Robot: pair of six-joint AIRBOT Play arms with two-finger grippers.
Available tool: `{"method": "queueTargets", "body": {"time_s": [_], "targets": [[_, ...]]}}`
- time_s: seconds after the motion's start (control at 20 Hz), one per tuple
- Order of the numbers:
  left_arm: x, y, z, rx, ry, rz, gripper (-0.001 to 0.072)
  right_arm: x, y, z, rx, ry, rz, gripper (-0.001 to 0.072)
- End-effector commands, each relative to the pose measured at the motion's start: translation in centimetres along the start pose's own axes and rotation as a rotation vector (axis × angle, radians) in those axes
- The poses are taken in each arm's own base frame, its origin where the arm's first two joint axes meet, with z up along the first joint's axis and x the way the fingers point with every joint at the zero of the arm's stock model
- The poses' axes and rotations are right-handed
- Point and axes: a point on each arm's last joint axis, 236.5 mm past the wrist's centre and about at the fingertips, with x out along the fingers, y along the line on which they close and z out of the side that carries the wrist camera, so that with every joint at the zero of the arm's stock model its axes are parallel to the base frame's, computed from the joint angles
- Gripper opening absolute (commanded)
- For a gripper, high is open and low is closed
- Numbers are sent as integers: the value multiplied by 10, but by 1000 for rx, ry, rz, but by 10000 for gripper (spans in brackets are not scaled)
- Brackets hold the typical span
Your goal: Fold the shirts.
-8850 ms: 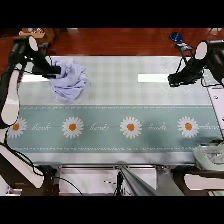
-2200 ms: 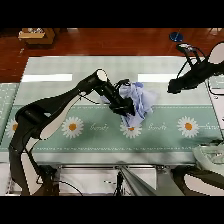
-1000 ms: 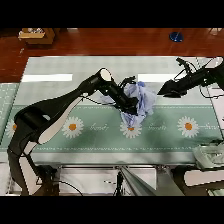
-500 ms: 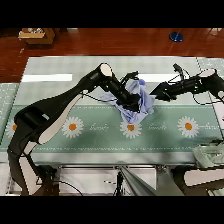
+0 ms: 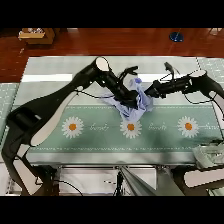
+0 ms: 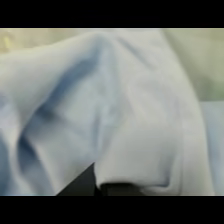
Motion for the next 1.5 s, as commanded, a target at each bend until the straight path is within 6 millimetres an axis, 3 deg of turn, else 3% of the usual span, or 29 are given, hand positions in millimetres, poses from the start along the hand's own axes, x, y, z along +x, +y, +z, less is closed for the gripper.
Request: {"method": "queueTargets", "body": {"time_s": [0.0,0.1,0.2,0.3,0.4,0.5,0.6,0.7,0.9,1.05,1.15,1.3,1.45], "targets": [[-79,-47,18,151,-162,65,26,-65,89,14,-143,-110,168,24],[-148,-109,24,296,-324,92,26,-121,169,18,-294,-242,258,24],[-212,-180,15,460,-492,121,26,-172,257,3,-516,-377,286,24],[-260,-243,-5,581,-670,133,26,-212,327,-18,-674,-510,263,24],[-294,-285,-33,670,-791,171,26,-250,378,-39,-779,-644,223,24],[-322,-301,-62,721,-871,284,26,-279,401,-55,-847,-755,104,24],[-350,-305,-86,712,-952,401,26,-298,404,-66,-855,-820,-31,24],[-363,-306,-107,708,-979,473,26,-303,406,-78,-852,-829,-78,24],[-366,-296,-137,673,-942,548,26,-302,398,-91,-832,-786,-142,23],[-354,-273,-150,609,-841,589,26,-295,373,-94,-803,-716,-230,24],[-338,-250,-151,545,-756,591,26,-293,342,-92,-743,-662,-333,24],[-316,-217,-139,453,-668,574,27,-284,325,-84,-702,-594,-346,24],[-298,-185,-113,388,-598,570,27,-251,292,-58,-639,-442,-347,24]]}}
